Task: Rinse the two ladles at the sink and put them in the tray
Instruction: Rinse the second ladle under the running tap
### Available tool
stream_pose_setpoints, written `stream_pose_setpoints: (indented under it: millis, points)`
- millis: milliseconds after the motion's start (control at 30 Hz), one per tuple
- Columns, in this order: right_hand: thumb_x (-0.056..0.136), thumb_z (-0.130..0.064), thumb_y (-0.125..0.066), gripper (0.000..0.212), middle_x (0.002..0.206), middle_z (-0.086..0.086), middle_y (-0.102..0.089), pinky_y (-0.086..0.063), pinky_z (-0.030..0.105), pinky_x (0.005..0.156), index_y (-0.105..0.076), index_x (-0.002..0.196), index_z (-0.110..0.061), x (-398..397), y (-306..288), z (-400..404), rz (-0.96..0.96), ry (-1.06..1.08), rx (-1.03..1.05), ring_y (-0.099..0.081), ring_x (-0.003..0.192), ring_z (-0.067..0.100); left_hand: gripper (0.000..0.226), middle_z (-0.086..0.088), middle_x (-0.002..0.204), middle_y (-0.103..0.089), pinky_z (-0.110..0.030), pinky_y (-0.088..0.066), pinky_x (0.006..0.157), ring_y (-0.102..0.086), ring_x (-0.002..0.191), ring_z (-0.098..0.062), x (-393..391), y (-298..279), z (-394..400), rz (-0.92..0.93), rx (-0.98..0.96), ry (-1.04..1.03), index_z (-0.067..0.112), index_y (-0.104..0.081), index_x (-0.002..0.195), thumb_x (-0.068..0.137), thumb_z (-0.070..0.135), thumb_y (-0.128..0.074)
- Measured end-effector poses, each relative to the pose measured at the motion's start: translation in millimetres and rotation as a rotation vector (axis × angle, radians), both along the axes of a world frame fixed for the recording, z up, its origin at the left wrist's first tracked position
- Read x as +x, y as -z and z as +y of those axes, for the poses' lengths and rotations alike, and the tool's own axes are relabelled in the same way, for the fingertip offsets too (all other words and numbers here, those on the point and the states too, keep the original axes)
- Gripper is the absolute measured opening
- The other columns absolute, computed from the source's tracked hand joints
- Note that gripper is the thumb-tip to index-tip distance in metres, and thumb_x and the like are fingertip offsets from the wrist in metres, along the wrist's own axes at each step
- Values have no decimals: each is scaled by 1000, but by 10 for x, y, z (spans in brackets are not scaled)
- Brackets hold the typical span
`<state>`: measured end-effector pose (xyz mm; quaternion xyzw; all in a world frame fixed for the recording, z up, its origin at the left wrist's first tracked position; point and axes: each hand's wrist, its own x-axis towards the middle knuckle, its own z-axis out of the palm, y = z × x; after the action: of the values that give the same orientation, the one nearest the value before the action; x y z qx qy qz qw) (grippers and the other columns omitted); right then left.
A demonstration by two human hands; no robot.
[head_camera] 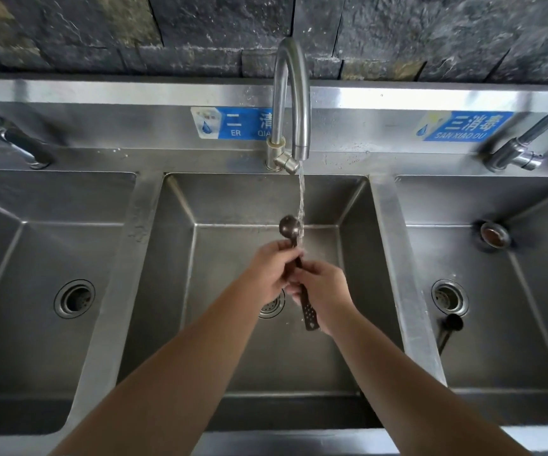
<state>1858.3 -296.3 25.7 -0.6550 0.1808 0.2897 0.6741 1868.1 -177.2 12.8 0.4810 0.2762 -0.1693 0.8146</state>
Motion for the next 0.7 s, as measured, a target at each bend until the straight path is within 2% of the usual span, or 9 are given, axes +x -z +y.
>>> stream_pose_setpoints:
  millis: [100,233,333,433,533,700]
  points:
    - [93,7,-53,20,66,17,-63,-47,29,49,-70,81,5,-235,28,-141,120,70,146,-58,53,21,4,-9,70,-62,-22,-38,32,-50,39,-15,-203,108,-102,38,-11,10,2,-58,92,93,1,-55]
    - [93,6,-52,27,71,20,-68,-49,32,52,-75,78,1,-441,92,-285,202,90,141,-62,57,25,14,-8,68,-62,-23,-42,38,-52,43,-15,-417,217,-207,103,33,42,7,-61,83,93,1,-54]
    - [92,7,-49,24,74,23,-68,-51,33,53,-72,87,5,-500,139,-336,252,108,139,-62,58,27,10,-7,73,-65,-22,-44,41,-54,45,-14,-525,263,-239,154,26,29,7,-63,89,94,3,-54]
    - [92,9,-48,26,73,22,-68,-49,34,51,-73,90,3,-465,143,-325,259,137,153,-61,56,27,14,-6,70,-67,-23,-43,40,-54,43,-12,-560,232,-248,151,-12,21,7,-63,90,96,3,-51]
    - [91,10,-49,23,73,22,-69,-50,31,48,-70,100,6,-306,93,-259,230,166,159,-62,55,26,15,-8,67,-59,-23,-45,44,-48,41,-11,-483,120,-224,105,-19,23,5,-63,95,96,1,-49]
    - [89,10,-52,24,77,22,-68,-53,34,53,-68,107,7,102,-91,-93,142,165,212,-67,61,28,23,-1,61,-59,-25,-49,50,-51,52,-14,-184,-147,-87,27,53,23,10,-67,108,96,1,-49]
